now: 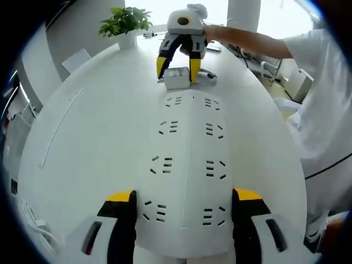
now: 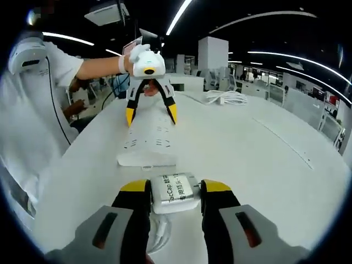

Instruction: Straighten the power strip on the desk, plug the charger into it

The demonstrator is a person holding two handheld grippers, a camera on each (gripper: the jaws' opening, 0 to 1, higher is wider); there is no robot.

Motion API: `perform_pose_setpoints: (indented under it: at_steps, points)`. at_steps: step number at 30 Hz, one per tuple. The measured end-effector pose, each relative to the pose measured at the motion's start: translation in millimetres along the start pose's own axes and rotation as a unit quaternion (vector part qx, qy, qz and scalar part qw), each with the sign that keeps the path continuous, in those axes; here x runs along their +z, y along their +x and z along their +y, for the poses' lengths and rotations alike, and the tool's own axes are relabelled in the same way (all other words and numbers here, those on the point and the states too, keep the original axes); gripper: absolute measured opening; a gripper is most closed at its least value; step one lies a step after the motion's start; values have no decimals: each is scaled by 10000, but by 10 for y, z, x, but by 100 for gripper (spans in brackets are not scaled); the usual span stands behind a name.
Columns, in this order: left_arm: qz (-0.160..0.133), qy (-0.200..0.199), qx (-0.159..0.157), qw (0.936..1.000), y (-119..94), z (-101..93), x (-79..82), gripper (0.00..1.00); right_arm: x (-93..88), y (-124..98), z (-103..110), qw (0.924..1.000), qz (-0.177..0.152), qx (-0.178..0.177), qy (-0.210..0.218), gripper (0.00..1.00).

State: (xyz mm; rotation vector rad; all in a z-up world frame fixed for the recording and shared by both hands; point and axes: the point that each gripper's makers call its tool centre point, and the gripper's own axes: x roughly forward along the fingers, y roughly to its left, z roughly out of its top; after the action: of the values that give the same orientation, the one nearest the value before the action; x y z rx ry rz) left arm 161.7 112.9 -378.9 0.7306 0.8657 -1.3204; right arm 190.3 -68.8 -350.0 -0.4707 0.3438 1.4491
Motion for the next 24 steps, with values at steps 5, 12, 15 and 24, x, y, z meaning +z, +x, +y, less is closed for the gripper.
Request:
perform_pose_setpoints:
  at_steps: [5, 12, 15, 24]
  points:
    - [8, -12, 5, 10000, 0, 0, 1, 71, -5, -23, 113, 9979, 315, 439, -348, 34]
    - [20, -17, 8, 10000, 6, -28, -7, 71, -5, -11, 145, 9956, 454, 632, -514, 34]
    - [33, -19, 10, 10000, 5, -28, -6, 71, -3, -4, 103, 9978, 360, 378, -418, 34]
    - [51, -15, 16, 10000, 11, -67, -3, 71, 342, -305, 17, 9843, -308, -1634, 596, 46]
